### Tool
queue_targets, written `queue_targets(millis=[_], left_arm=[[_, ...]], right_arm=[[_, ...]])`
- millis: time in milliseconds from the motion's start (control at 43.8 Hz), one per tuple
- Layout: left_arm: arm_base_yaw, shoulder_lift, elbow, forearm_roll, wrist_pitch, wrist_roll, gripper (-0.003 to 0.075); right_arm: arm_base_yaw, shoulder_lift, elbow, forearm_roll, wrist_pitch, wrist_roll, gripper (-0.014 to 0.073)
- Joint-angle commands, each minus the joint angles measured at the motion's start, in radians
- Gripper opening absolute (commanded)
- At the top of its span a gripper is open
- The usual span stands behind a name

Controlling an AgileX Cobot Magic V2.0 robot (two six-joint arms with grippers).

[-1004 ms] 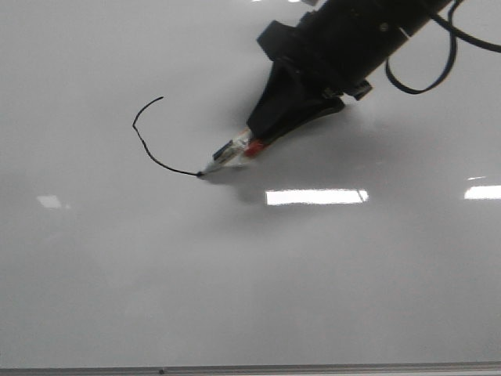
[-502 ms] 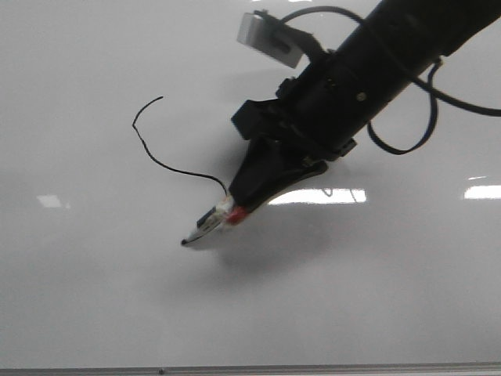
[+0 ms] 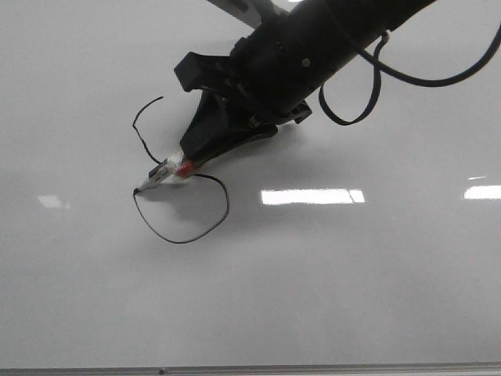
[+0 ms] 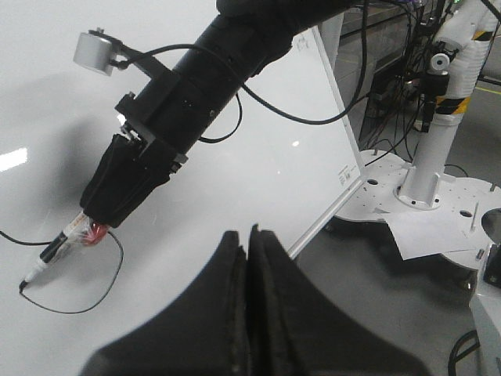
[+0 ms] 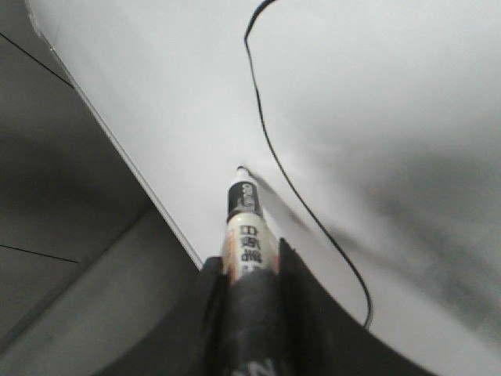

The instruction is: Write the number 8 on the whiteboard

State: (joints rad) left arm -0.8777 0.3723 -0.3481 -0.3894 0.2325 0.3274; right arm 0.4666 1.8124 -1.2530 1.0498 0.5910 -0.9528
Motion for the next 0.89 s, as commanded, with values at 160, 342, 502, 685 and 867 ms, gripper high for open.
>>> queue_targets(millis=[160,342,502,685,867], left_arm=[[0.0,0.007,-0.028,-0.014,-0.07,-0.011,-0.0021],[0.0,0.007,-0.028,-0.014,-0.07,-0.011,-0.0021],[0.0,0.007,-0.028,-0.014,-0.07,-0.011,-0.0021],[0.0,0.007,-0.028,-0.014,-0.07,-0.011,-0.0021],[0.0,0.007,-0.028,-0.014,-0.07,-0.011,-0.0021]], right_arm=[[-0.125,-0.129,-0.034,0.009,-0.064,-0.013,-0.0061],[-0.154,-0.152,-0.039,0.009,-0.067,-0.013,-0.0061],[-0.142,-0.149,-0.072,0.019,-0.076,-0.013,-0.0061],[-0.137,-0.142,-0.123,0.057,-0.076,-0.013,-0.0061],[-0.089,-0.097,-0.181,0.061,-0.056,-0.013,-0.0061]])
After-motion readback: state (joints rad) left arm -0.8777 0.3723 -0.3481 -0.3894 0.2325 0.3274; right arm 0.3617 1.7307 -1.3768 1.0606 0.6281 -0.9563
